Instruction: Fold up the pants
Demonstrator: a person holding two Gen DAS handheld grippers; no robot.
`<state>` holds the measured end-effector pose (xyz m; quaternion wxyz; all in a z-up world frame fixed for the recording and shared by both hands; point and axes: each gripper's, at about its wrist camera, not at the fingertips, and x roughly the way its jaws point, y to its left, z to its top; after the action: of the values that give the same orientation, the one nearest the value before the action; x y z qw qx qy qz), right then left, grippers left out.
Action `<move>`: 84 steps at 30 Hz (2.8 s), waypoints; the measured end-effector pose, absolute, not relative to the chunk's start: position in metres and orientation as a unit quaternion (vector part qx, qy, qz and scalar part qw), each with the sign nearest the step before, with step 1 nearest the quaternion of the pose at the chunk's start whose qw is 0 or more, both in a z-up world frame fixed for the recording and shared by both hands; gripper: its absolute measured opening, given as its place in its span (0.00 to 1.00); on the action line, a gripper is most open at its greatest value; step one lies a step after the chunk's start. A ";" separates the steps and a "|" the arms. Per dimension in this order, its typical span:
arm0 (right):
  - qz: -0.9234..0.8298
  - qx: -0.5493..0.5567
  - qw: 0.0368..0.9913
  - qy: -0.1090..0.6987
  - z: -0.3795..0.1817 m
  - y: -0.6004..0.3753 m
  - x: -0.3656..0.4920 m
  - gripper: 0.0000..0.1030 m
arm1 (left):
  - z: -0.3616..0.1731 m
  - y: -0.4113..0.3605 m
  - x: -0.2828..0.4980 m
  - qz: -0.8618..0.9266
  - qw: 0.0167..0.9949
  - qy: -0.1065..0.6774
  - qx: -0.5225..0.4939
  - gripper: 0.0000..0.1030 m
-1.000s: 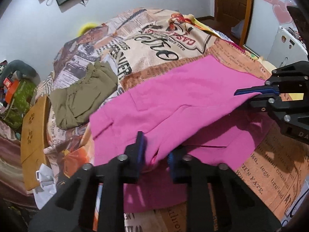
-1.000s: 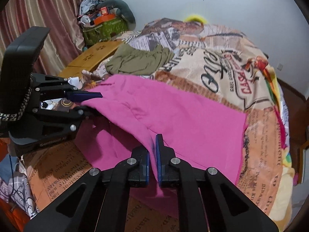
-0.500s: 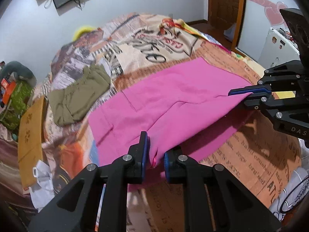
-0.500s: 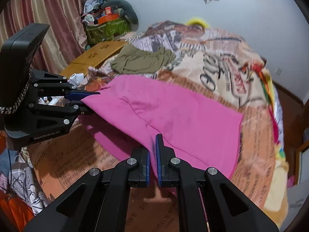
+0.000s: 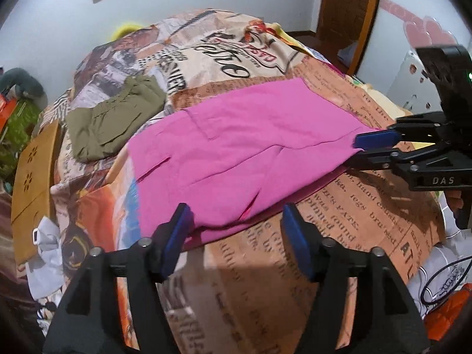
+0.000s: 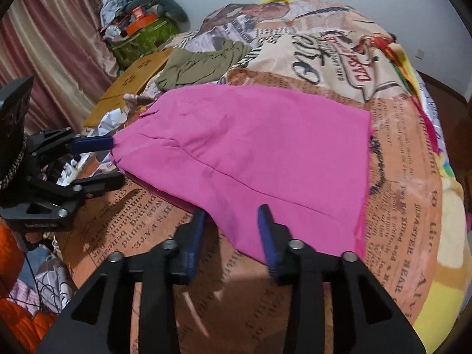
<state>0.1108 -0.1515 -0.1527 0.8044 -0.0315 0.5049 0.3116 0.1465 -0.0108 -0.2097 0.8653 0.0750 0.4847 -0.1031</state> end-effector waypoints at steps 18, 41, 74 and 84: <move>0.197 0.055 0.839 0.504 -0.150 -0.227 0.109 0.42 | -0.222 0.066 0.167 -0.019 0.851 0.519 -0.071 0.76; 0.200 0.068 0.857 0.470 -0.154 -0.232 0.110 0.04 | -0.221 0.044 0.165 -0.010 0.861 0.507 -0.036 0.37; 0.261 -0.042 0.872 0.412 -0.103 -0.163 0.114 0.37 | -0.174 0.038 0.161 0.001 0.898 0.439 -0.003 0.68; 0.307 -0.008 0.832 0.463 -0.137 -0.118 0.133 0.54 | -0.193 0.005 0.181 -0.028 0.888 0.457 0.026 0.74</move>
<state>0.1333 -0.1181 -0.1368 0.8316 -0.0084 0.4630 0.3066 0.1808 0.0054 -0.1928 0.8884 0.0256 0.4575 -0.0281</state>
